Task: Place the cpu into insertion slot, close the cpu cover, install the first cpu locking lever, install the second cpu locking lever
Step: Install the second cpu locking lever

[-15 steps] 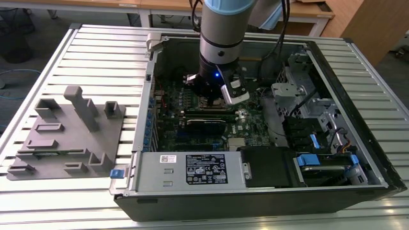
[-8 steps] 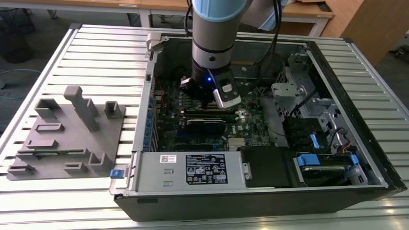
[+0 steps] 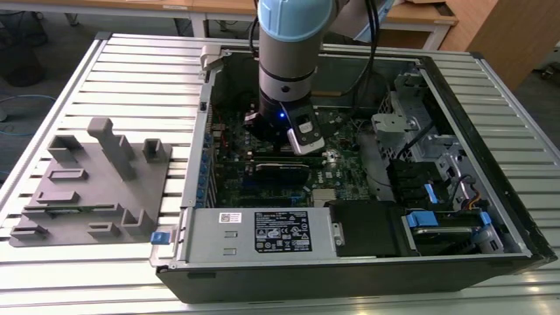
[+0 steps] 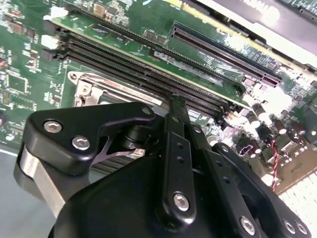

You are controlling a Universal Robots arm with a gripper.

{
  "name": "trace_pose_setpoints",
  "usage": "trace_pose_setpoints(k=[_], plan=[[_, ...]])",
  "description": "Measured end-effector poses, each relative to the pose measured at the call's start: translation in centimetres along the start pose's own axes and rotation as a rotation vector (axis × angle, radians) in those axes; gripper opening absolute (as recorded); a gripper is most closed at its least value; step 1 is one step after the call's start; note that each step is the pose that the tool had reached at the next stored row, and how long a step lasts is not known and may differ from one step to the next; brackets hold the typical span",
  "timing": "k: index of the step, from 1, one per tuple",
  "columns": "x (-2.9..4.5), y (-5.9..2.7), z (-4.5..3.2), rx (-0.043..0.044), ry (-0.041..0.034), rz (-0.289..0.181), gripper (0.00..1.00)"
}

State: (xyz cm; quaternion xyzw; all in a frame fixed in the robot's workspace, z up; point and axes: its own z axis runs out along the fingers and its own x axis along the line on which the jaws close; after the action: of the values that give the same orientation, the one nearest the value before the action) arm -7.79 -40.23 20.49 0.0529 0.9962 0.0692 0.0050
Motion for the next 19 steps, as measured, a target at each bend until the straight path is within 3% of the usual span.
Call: trace_pose_setpoints(k=[5, 14, 19], plan=[[0.1, -0.04, 0.17, -0.0001, 0.0001, 0.0, 0.11], [0.5, -0.09, 0.28, -0.023, 0.0029, 0.001, 0.11], [0.52, -0.12, 0.47, -0.0254, 0.0038, 0.001, 0.11]])
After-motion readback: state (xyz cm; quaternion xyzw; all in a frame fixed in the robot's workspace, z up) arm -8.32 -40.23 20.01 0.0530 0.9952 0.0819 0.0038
